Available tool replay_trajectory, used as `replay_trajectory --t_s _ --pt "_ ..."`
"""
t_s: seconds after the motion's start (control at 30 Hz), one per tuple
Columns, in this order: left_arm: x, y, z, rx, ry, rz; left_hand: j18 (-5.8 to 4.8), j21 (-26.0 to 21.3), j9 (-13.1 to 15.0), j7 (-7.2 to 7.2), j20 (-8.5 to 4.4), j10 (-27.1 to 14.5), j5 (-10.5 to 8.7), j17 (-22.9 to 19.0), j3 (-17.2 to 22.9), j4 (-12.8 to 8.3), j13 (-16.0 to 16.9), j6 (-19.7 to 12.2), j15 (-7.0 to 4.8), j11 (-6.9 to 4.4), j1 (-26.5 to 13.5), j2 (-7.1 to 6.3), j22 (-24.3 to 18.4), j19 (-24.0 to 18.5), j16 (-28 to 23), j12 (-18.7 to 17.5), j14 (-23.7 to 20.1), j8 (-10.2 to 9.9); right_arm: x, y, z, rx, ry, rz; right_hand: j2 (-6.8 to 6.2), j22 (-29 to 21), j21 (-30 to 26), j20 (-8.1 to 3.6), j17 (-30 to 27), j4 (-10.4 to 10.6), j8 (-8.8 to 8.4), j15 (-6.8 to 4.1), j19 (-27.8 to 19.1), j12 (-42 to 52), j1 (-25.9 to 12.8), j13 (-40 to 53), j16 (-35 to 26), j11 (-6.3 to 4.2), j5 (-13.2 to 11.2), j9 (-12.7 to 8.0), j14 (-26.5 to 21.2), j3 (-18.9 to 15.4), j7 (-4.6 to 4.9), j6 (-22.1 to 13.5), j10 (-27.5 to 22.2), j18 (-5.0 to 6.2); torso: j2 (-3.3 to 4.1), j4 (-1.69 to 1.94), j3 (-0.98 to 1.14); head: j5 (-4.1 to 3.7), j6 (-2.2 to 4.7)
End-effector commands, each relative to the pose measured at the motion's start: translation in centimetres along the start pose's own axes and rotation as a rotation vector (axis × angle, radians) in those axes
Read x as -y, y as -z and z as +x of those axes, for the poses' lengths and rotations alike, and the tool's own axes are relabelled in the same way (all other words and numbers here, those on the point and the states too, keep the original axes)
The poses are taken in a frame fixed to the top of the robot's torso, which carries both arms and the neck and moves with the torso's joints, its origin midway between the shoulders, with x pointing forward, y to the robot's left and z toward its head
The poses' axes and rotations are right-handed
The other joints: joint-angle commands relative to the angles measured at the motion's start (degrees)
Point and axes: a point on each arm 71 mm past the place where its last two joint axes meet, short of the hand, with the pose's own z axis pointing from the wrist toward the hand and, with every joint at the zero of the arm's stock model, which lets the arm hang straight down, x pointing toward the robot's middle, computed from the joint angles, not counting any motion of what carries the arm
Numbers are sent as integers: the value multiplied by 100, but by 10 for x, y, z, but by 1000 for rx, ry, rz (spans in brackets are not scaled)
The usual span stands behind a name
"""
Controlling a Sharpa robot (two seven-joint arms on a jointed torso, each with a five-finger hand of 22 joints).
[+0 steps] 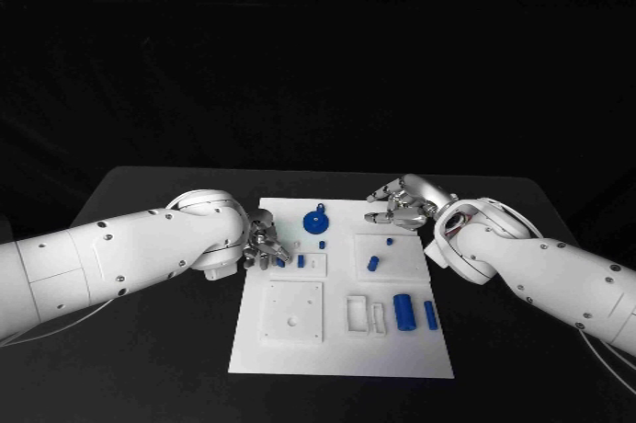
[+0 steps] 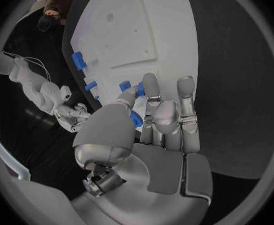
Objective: Assemble the parts on the task board
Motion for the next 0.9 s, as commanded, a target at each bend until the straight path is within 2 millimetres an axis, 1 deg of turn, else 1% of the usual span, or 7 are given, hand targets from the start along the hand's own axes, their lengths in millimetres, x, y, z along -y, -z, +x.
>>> replay_trajectory --t_s 0.03,0.07,0.17,0.3,0.43,0.77,0.9 --pt "3 -2 8 -32 -2 4 64 14 -12 -83 3 300 -130 4 392 -368 -4 -4 -12 -22 -43 -100 101 -8 -15 0 9 -10 -1 0 1 -8 3 -8 2 557 -27 -3 -8 -6 -18 -1 40 -25 -38 -6 -19 -6 7 -3 3 24 11 -19 -35 22 0 3 -1 -4 -1" --pt "3 -2 8 -33 -3 4 58 13 -16 -92 -3 299 -211 1 349 -321 -4 3 -16 -25 -59 -120 101 -5 -17 1 8 -12 -1 0 1 -8 3 -8 2 557 -27 -3 -8 -6 -18 -1 40 -25 -38 -6 -19 -6 7 -3 3 24 11 -19 -35 22 1 2 -2 -4 -3" --pt "3 -2 8 -34 -4 4 28 1 -32 -103 -26 299 -284 1 221 -149 -3 24 -27 -33 -28 -179 100 2 -20 4 7 -24 -1 0 1 -7 3 -8 2 557 -27 -3 -8 -6 -18 -1 40 -25 -38 -6 -19 -6 7 -3 3 24 11 -19 -35 22 0 1 -2 -3 -5" --pt "3 -3 8 -36 -4 2 14 -10 -38 -115 -36 299 -467 -2 84 9 -1 44 -33 -36 -31 -233 100 8 -23 4 6 -28 -1 0 1 -7 3 -8 2 557 -27 -3 -8 -6 -18 -1 40 -25 -38 -6 -19 -6 7 -3 3 24 11 -19 -35 22 -2 -1 0 -3 -6" --pt "2 -3 8 -36 -4 -1 3 -22 -37 -118 -45 300 -578 2 -34 154 2 58 -40 -39 -17 -281 101 12 -24 5 7 -30 -1 0 1 -7 3 -9 2 557 -27 -3 -8 -6 -18 -1 40 -25 -38 -6 -19 -6 7 -3 3 24 11 -19 -35 22 -2 -1 0 -3 -8" --pt "2 -4 7 -33 -8 -3 -8 -34 -40 -120 -56 299 -661 -5 -142 342 4 71 -45 -38 9 -353 102 16 -32 0 5 -37 -1 0 1 -6 3 -8 -3 559 -23 -3 -8 2 -19 -2 43 -22 -38 -3 -20 -6 14 -4 5 12 11 -34 -33 21 0 -2 3 -4 -6" --pt "2 -4 7 -33 -8 -2 -8 -34 -40 -120 -56 299 -661 -5 -142 342 4 71 -45 -38 9 -353 102 16 -32 0 5 -37 -1 0 1 -6 3 -8 -3 559 -23 -3 -8 2 -19 -2 43 -22 -38 -3 -20 -6 14 -4 5 12 11 -34 -33 21 3 -2 1 -5 -9"
